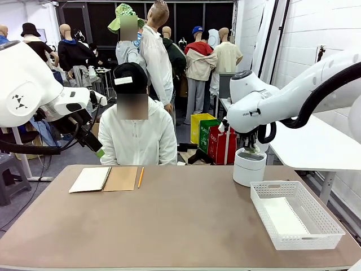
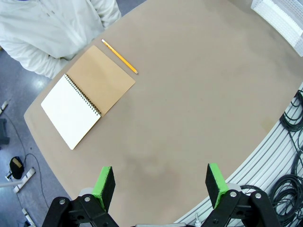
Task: Sort the paper based on its condition.
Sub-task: If a person hands you a paper, place it in the Organizing basket , and if it's crumpled, put it in the Trash can.
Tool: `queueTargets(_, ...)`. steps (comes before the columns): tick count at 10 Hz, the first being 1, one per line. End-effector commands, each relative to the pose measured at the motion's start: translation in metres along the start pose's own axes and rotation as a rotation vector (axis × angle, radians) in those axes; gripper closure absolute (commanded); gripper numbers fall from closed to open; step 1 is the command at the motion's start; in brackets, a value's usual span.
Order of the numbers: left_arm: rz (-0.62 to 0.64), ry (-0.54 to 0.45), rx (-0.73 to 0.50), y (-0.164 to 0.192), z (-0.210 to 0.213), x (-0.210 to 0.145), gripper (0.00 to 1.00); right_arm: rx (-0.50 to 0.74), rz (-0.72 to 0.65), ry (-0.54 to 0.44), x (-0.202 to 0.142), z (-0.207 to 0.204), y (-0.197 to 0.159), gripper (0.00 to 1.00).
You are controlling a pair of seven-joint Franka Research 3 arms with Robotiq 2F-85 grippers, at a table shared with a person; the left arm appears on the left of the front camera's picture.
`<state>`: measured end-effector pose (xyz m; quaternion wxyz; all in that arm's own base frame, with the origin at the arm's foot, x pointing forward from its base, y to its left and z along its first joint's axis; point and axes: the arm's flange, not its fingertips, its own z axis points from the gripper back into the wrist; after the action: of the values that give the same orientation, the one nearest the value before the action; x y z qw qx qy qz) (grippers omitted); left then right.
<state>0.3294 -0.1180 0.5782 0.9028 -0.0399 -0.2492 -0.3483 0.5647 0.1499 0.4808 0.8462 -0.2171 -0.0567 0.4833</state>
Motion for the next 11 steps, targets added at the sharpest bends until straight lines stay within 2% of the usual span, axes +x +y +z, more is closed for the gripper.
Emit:
queueTargets(1, -0.006, -0.006, -0.018, 0.0, 0.001, 0.0, 0.0, -0.086, -0.011, 0.018, 0.006, -0.011, -0.005, 0.86)
queueTargets(4, -0.006, -0.006, -0.018, 0.0, 0.001, 0.0, 0.0, -0.134, -0.003, 0.033, 0.014, -0.026, -0.013, 0.86)
queueTargets(11, -0.006, -0.006, -0.018, 0.0, 0.001, 0.0, 0.0, -0.115, -0.034, 0.017, 0.026, -0.052, -0.044, 0.86)
